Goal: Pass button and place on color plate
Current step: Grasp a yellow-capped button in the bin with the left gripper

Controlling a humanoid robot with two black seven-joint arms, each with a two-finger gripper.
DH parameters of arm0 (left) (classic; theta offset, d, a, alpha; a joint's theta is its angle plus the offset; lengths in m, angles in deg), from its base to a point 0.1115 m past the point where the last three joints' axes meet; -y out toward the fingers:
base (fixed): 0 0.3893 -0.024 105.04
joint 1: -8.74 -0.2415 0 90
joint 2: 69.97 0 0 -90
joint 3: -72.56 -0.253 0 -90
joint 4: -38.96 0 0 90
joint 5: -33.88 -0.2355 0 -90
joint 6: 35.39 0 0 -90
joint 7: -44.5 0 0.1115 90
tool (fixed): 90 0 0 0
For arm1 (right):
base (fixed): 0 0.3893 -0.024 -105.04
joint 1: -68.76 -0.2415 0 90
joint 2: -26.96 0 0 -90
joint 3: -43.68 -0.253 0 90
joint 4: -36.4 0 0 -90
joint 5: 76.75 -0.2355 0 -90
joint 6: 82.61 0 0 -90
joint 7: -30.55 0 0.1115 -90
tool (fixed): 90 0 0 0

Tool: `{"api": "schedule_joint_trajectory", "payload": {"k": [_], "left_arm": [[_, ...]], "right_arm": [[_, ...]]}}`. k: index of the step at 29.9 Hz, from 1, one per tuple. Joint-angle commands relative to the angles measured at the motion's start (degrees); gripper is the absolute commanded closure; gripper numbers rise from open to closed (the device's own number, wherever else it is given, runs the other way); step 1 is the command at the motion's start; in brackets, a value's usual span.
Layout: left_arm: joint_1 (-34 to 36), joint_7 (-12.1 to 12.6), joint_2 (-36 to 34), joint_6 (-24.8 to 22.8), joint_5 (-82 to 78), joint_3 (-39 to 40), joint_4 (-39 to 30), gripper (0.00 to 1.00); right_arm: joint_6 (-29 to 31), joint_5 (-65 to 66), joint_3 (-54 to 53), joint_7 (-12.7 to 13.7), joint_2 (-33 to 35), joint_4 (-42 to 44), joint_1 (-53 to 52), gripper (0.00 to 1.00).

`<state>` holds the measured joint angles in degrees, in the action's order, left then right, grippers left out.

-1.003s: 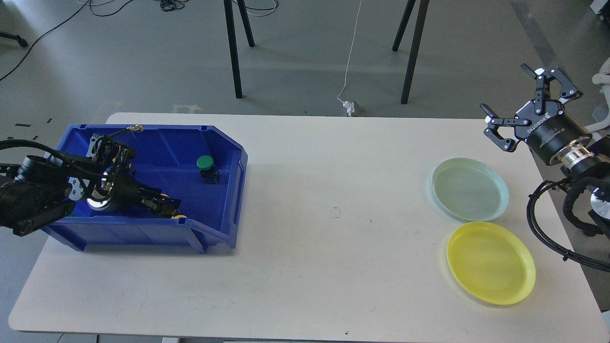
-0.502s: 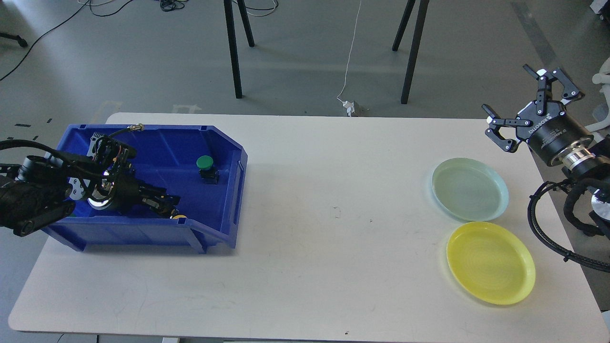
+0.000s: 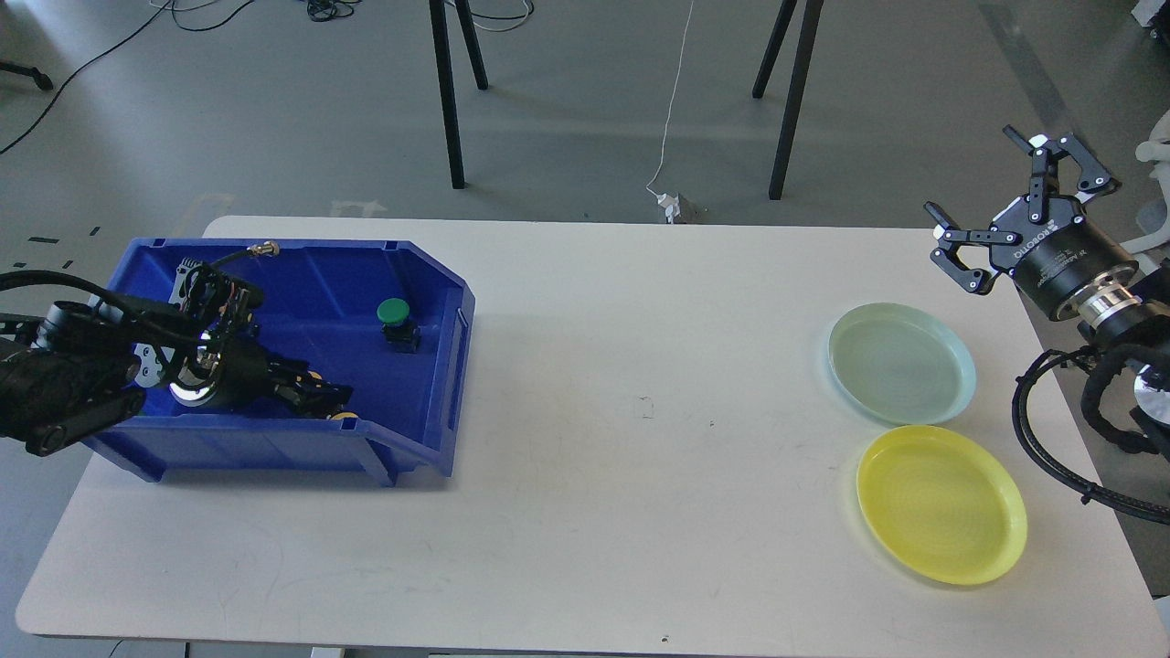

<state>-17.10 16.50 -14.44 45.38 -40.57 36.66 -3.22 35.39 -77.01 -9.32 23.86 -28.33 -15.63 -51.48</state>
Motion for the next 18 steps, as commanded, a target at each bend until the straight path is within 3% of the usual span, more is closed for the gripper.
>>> {"api": "schedule_joint_trajectory", "payload": {"k": [1,11,18], "left_arm": [[0.00,0.00,-0.42,0.17,-0.09,-0.05,0.00,0.33],[-0.26,0.00,-0.78,0.88,-3.33,0.12,0.09,0.54],[-0.52,0.00,-0.78,2.63,-3.96,0.21,0.09,0.63]], "right_arm": [[0.00,0.00,0.01,0.00,0.00,0.17,0.27,0.01],[0.00,0.00,0.01,0.00,0.00,0.35,0.36,0.01],[0.00,0.00,0.01,-0.08,0.09,0.35,0.45,0.01]]}}
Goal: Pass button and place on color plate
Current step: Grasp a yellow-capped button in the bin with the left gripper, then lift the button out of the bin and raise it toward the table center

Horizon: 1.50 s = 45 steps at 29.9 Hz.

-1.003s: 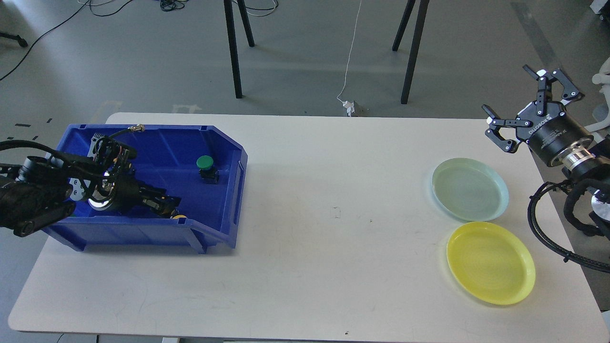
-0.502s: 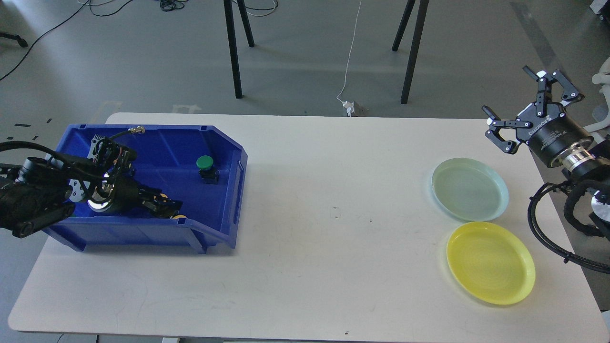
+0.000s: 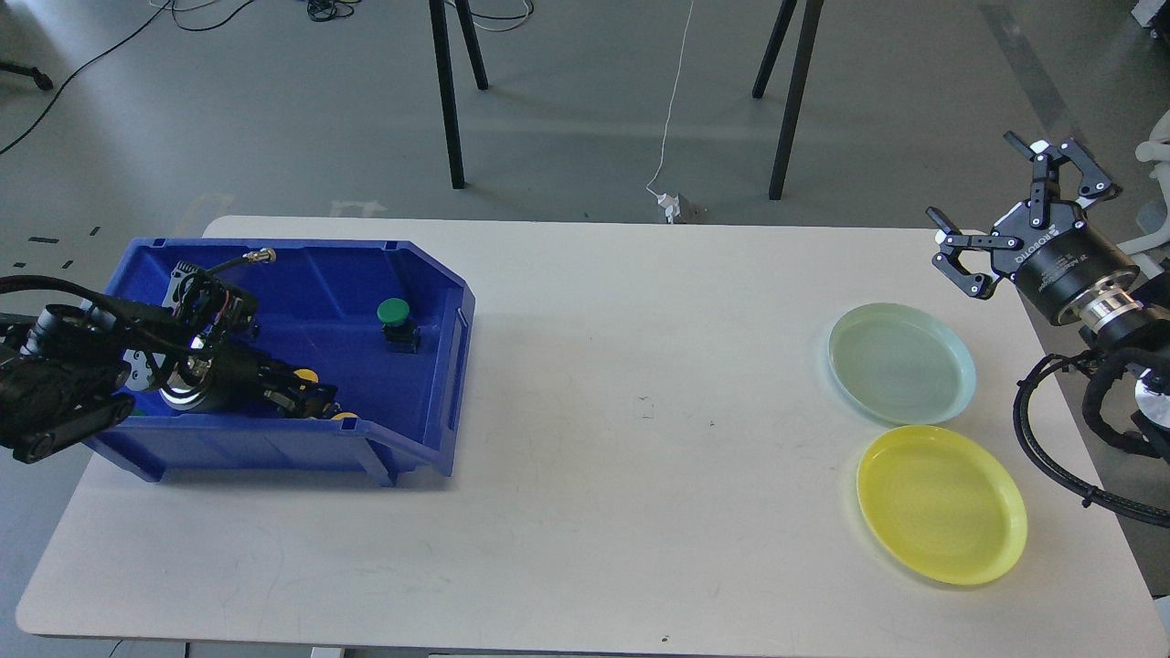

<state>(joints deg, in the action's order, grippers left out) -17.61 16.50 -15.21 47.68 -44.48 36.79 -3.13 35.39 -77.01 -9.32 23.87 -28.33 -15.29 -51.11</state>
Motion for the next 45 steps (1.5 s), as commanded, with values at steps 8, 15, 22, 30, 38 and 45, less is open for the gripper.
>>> {"api": "schedule_joint_trajectory", "payload": {"k": [8,15,22,30,38,45], "left_arm": [[0.59,0.00,-0.52,1.84,0.05,0.78,-0.70,0.68],[4.72,0.00,-9.74,-0.61,0.31,13.07,-14.93,0.68],[8.07,0.00,-18.89,-11.16,3.63,29.49,-26.27,0.68],[5.96,0.00,-14.79,-18.47,27.45,42.44,-37.80,0.68],[2.98,0.00,6.31,-18.38,38.72,42.53,-27.01,0.66],[-0.98,0.00,10.02,-19.34,39.33,43.05,-22.77,0.66]], "right_arm": [[0.00,0.00,-0.43,-0.61,0.00,0.01,0.51,0.01],[0.00,0.00,-0.79,-0.70,0.00,-0.08,0.69,0.01],[0.00,-0.09,-0.87,-0.70,0.17,-0.61,1.39,0.01],[0.00,3.33,-1.75,-1.49,6.23,-7.01,4.72,0.01],[0.00,20.36,-8.86,-11.15,11.42,-20.10,13.42,0.01],[0.00,37.77,-13.27,-15.11,5.28,-31.36,20.02,0.01]]}}
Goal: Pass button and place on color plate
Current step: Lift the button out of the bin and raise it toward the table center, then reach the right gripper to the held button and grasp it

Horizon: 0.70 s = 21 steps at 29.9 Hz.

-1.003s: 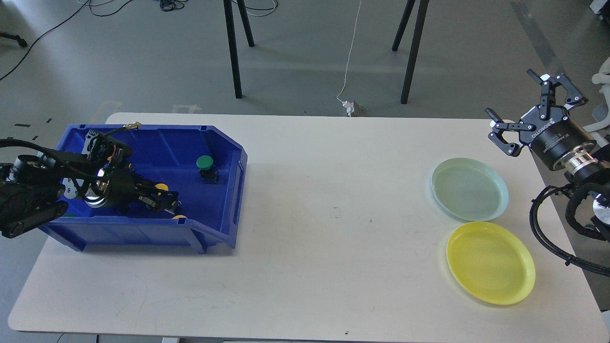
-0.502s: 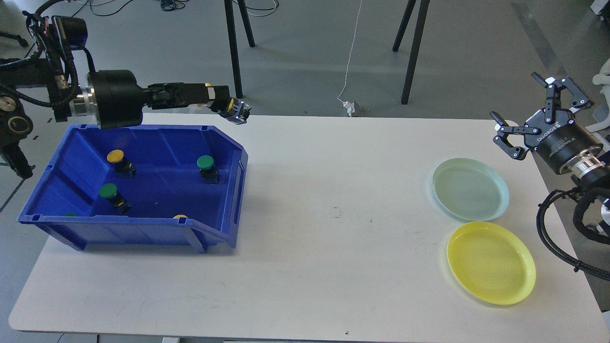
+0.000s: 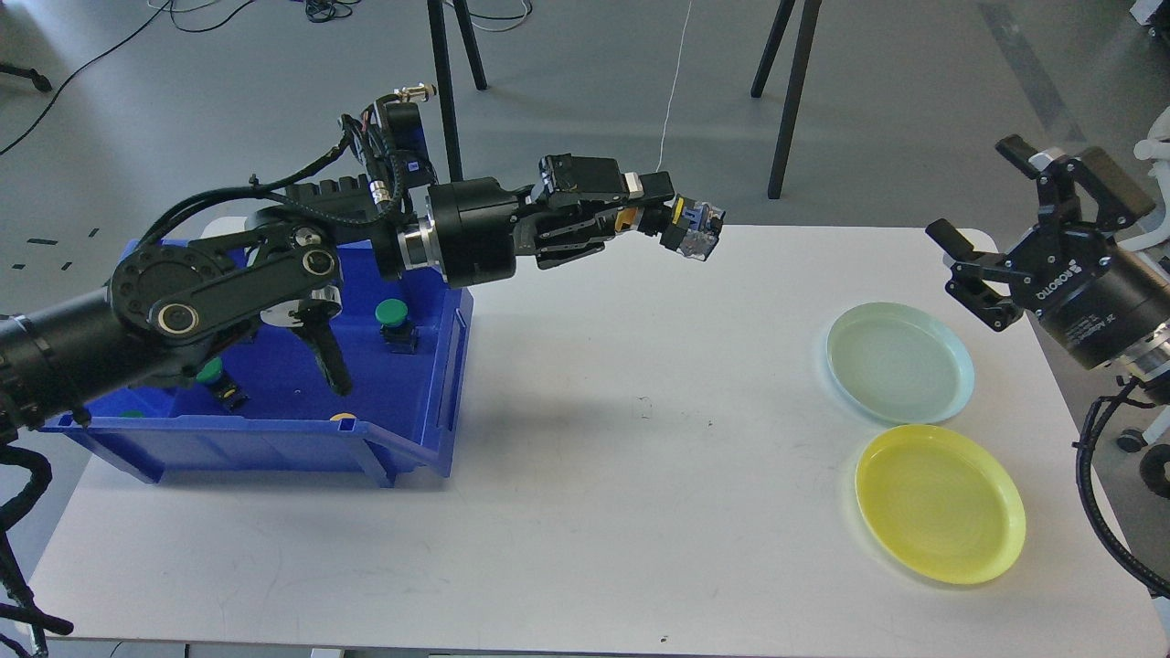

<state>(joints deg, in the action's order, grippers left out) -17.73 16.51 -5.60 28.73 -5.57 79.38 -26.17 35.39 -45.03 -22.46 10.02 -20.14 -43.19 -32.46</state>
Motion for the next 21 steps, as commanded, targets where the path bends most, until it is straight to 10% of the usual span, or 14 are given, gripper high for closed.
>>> {"api": "schedule_joint_trajectory", "payload": {"k": [1,21], "left_arm": [[-0.95,-0.01,0.41,-0.57,0.77,0.73,0.36,0.66],[-1.04,-0.01,0.58,-2.12,3.50,0.91,0.89,0.65]], "right_arm": [[0.00,7.37,0.57,-2.23,-3.61,-3.81,1.46,0.01],[0.00,8.00,12.53,-6.37,-17.33,-2.59,-6.01,0.02]]}}
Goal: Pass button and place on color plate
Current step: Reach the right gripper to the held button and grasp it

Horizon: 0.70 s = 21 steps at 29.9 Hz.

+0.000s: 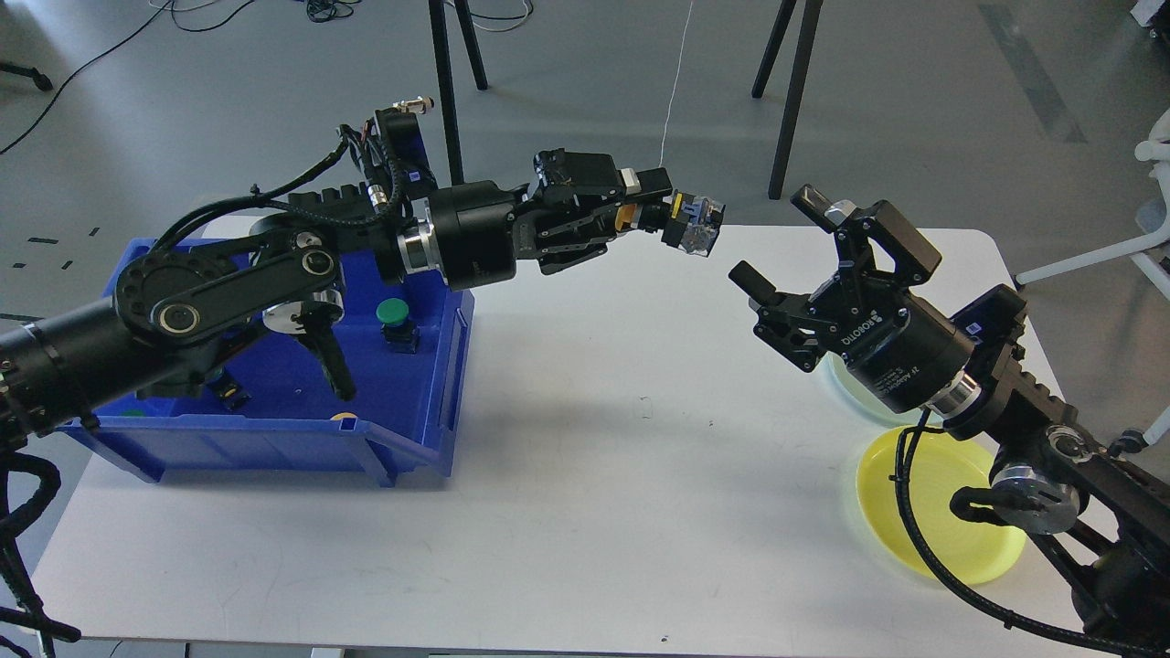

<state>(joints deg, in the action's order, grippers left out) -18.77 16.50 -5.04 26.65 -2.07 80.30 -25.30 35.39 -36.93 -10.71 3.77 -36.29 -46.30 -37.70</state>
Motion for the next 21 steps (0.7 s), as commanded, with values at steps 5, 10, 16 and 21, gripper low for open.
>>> {"api": "schedule_joint_trajectory", "payload": {"k": [5,10,16,21], "left_arm": [[0.00,0.00,0.02,-0.04,0.00,-0.01,0.02,0.64],[0.00,0.00,0.02,-0.04,0.00,-0.01,0.54,0.64],[0.00,0.00,0.02,-0.04,0.00,-0.01,0.63,0.64],[0.09,0.00,0.02,-0.04,0.00,-0.01,0.72,0.63]], "right_arm": [[-0.01,-0.10,1.57,-0.12,-1.53,0.70,-2.00,0.02],[-0.01,-0.18,3.77,-0.12,-3.11,2.10,-3.57,0.02],[-0.01,-0.10,4.21,-0.12,-4.07,2.72,-4.46,0.10],[-0.01,-0.10,4.30,-0.12,-4.60,3.42,-5.34,0.16]]}}
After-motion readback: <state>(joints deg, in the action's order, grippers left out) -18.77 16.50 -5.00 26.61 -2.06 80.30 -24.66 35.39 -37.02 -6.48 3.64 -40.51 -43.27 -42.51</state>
